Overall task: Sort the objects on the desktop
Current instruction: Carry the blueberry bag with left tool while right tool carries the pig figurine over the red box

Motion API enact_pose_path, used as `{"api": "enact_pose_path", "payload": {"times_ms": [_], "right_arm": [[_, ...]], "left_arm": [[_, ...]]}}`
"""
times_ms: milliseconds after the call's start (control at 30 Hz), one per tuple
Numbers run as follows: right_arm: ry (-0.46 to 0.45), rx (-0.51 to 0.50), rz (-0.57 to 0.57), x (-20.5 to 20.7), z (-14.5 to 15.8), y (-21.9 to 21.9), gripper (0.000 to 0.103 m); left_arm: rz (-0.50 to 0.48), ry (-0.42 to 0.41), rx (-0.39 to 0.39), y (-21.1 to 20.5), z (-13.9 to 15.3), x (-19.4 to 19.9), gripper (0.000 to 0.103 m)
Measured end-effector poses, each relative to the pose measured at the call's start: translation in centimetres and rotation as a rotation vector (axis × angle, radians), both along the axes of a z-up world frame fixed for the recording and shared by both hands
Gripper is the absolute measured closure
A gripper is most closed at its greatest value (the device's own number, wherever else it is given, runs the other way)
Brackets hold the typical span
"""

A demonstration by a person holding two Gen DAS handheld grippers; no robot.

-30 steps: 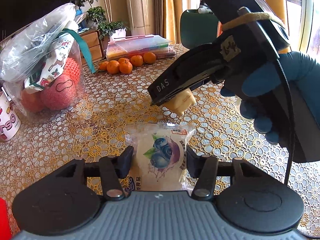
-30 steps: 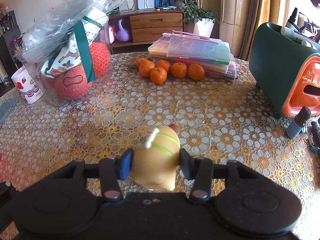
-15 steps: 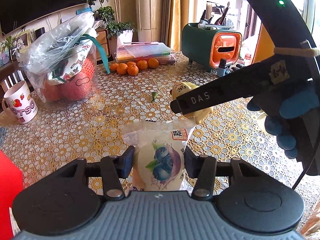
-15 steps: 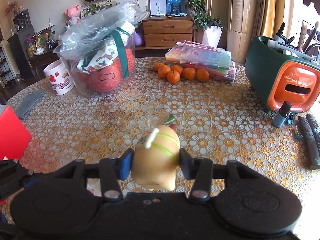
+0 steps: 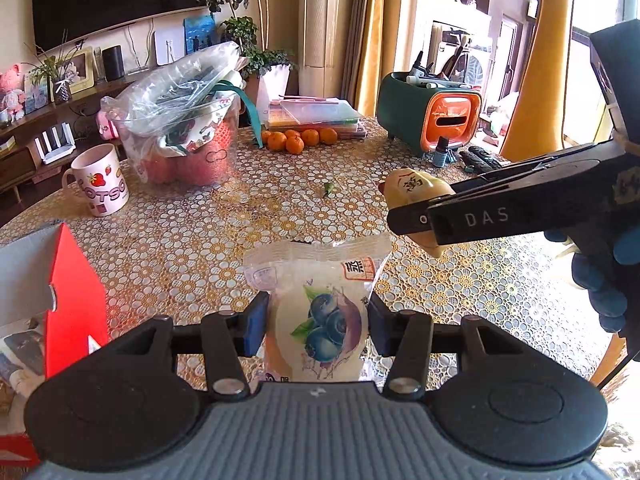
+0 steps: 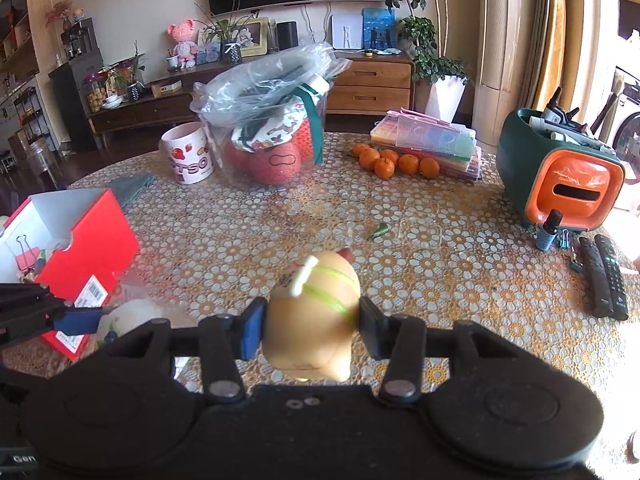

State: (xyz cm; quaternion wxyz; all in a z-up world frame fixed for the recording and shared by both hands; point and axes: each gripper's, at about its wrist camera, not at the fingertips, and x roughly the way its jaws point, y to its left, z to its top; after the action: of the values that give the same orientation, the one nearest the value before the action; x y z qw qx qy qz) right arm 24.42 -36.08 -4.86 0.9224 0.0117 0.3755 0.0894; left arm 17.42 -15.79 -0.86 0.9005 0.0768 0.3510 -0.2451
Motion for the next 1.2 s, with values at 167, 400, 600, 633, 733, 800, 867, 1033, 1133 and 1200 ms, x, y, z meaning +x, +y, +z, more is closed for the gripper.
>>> {"api": "enact_pose_path", "payload": {"times_ms": [167,400,600,633,733,800,867,1033,1133,1200], "right_arm": [[-0.031,0.000,0.050,-2.9,2.2,1.9,0.056],[-0.074,0.006,0.139,-5.5,5.2,6.1,0.056],[-0.083,0.019,0.222,-6.3,6.3,10.9,0.056],[-0.084,0.018,0.237,-6.3,6.4,11.6,0.056],[-0.085,0.012,0.276,-6.1,6.4,14.3,0.056],[-0.086,0.005,0.297,-5.9,6.3,15.9,0.056],[-0.084,0.003,0.319,-5.6,6.1,17.5,0.056],[-0.083,-0.003,0.358,-4.6,5.7,21.0,0.056],[-0.080,-0.005,0.374,-4.0,5.4,22.8,0.056],[-0.078,-0.005,0.380,-3.5,5.2,23.7,0.056]], "left_arm": [[0.034,-0.003,-0.016,3.1,1.8,-1.8,0.054],[0.094,-0.035,-0.024,8.9,4.5,-3.8,0.054],[0.163,-0.060,-0.018,14.1,6.0,-4.4,0.054],[0.176,-0.061,-0.017,15.0,6.1,-4.5,0.054],[0.214,-0.070,-0.003,17.6,6.5,-4.4,0.053],[0.244,-0.075,0.009,19.5,6.7,-4.2,0.053],[0.271,-0.078,0.019,21.2,6.8,-4.0,0.054],[0.338,-0.083,0.041,25.5,7.0,-3.3,0.053],[0.372,-0.089,0.056,27.6,6.9,-2.9,0.053],[0.391,-0.089,0.064,28.7,6.8,-2.3,0.053]]}}
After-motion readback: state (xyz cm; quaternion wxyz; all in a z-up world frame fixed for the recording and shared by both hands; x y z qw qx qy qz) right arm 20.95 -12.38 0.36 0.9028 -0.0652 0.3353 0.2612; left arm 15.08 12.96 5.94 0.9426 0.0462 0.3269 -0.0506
